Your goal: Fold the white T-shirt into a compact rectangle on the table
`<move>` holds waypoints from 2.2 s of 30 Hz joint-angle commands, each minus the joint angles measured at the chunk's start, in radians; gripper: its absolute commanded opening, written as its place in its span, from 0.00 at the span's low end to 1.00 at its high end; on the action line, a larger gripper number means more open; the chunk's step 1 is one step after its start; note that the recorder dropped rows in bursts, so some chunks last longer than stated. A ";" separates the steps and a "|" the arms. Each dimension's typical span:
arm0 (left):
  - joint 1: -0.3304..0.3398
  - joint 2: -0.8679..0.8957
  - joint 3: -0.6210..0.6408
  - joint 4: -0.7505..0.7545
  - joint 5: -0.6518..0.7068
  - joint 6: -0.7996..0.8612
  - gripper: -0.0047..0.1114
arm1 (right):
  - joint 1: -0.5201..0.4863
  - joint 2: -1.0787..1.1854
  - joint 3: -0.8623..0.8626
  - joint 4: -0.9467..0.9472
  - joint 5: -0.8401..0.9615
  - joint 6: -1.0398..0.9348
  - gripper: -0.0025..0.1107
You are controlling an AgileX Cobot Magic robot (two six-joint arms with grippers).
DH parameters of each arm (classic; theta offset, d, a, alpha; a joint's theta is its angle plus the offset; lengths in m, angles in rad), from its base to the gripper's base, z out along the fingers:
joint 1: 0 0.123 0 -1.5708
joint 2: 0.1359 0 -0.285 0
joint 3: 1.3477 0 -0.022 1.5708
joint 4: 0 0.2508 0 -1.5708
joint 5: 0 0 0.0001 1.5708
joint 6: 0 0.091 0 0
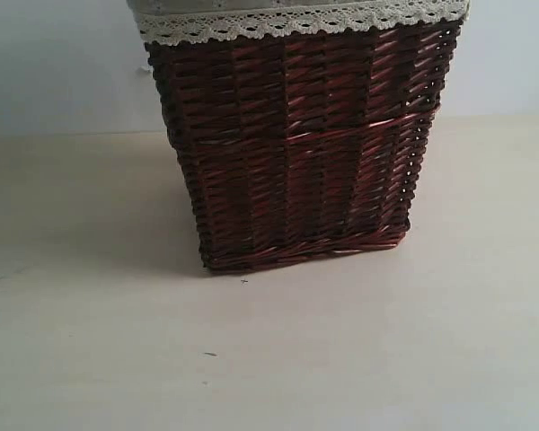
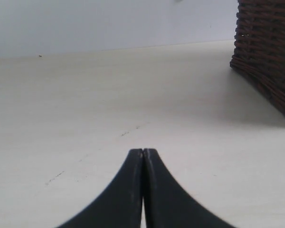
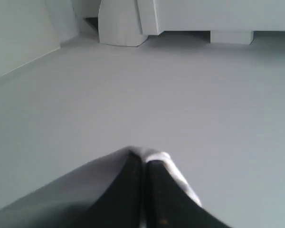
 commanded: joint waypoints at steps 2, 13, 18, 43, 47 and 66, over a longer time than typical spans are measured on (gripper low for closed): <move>-0.006 -0.006 -0.001 0.000 -0.009 -0.002 0.04 | -0.002 -0.008 -0.026 0.015 -0.005 0.126 0.02; -0.006 -0.006 -0.001 0.000 -0.009 -0.002 0.04 | -0.002 0.052 -0.026 -0.870 0.159 0.989 0.02; -0.006 -0.006 -0.001 0.000 -0.009 -0.002 0.04 | -0.002 0.064 -0.026 -1.159 0.432 1.142 0.02; -0.006 -0.006 -0.001 0.000 -0.007 -0.002 0.04 | -0.443 0.048 0.095 -1.567 0.718 1.105 0.02; -0.006 -0.006 -0.001 0.000 -0.007 -0.002 0.04 | -0.597 0.068 0.095 -1.599 0.718 1.060 0.02; -0.006 -0.006 -0.001 0.000 -0.007 -0.002 0.04 | -0.709 -0.010 1.098 -1.003 0.718 1.044 0.02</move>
